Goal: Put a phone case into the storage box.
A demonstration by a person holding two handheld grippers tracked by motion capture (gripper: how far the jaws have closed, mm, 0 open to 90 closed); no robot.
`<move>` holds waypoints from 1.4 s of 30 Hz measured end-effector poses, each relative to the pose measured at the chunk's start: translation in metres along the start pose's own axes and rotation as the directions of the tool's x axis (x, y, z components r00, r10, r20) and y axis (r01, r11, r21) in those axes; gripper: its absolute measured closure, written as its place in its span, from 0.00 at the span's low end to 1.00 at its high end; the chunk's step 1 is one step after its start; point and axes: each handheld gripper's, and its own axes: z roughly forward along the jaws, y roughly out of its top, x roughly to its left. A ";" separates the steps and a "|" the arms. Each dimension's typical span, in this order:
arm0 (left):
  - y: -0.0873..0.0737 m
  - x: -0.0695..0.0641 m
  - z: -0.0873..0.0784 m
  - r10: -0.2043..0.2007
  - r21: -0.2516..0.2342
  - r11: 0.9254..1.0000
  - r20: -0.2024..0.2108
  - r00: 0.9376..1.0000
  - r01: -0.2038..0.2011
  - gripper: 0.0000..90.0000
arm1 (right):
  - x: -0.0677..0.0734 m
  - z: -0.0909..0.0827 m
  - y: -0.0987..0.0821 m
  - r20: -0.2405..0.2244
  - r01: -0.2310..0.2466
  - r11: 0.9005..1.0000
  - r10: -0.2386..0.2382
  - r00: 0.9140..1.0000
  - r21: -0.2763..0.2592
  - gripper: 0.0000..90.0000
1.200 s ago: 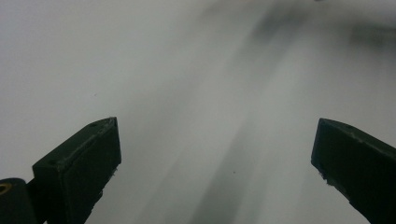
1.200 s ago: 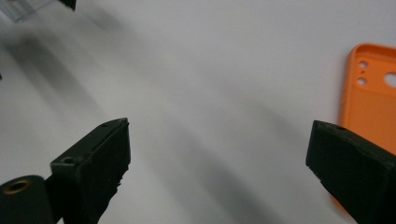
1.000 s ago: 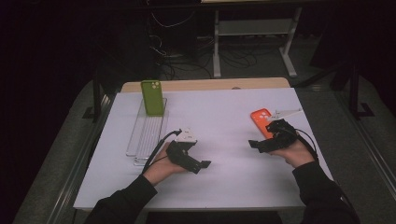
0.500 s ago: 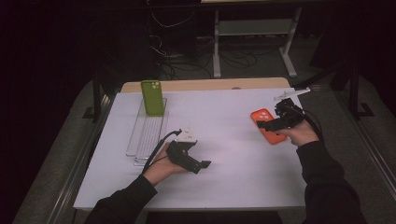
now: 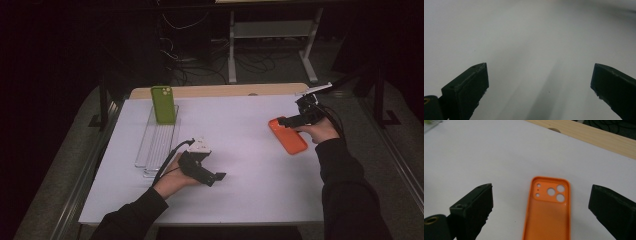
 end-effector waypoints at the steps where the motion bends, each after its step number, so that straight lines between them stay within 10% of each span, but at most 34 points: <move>1: 0.000 0.000 0.000 0.003 0.001 1.000 0.000 1.000 -0.003 0.01 | -0.001 0.002 0.000 0.017 -0.010 1.000 0.010 1.000 0.007 0.05; 10: 0.000 -0.001 0.000 0.004 0.001 1.000 -0.002 1.000 -0.004 0.01 | -0.009 0.008 -0.001 0.095 -0.064 0.998 0.063 0.994 0.009 0.04; 42: 0.000 -0.001 0.000 0.003 0.002 1.000 -0.004 1.000 -0.003 0.01 | -0.009 0.059 -0.053 0.066 -0.112 0.971 0.100 0.993 0.212 0.06</move>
